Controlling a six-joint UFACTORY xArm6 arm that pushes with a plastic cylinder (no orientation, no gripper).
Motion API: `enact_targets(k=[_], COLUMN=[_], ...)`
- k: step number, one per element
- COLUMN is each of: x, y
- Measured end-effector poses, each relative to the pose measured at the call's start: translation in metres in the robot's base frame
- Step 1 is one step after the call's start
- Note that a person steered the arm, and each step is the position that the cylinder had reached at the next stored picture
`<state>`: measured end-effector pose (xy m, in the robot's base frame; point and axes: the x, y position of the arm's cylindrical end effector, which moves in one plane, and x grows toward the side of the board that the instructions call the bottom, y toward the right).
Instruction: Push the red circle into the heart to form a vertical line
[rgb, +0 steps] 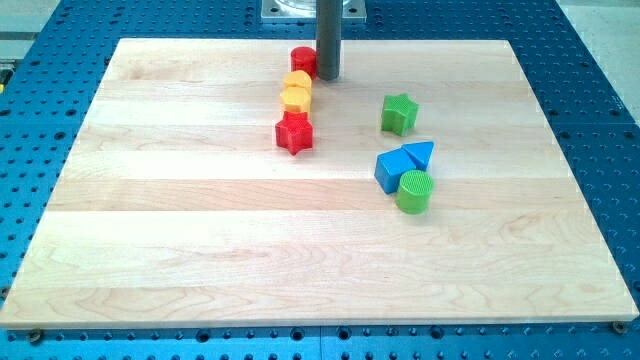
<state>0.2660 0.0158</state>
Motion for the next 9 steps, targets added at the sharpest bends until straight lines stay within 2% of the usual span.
enact_targets(k=[1,3,4,5,6,8,9], x=[0.0,-0.026,-0.054,-0.056,-0.021,-0.017,-0.007], y=[-0.003,0.001,-0.018,-0.034,-0.027,-0.025,-0.006])
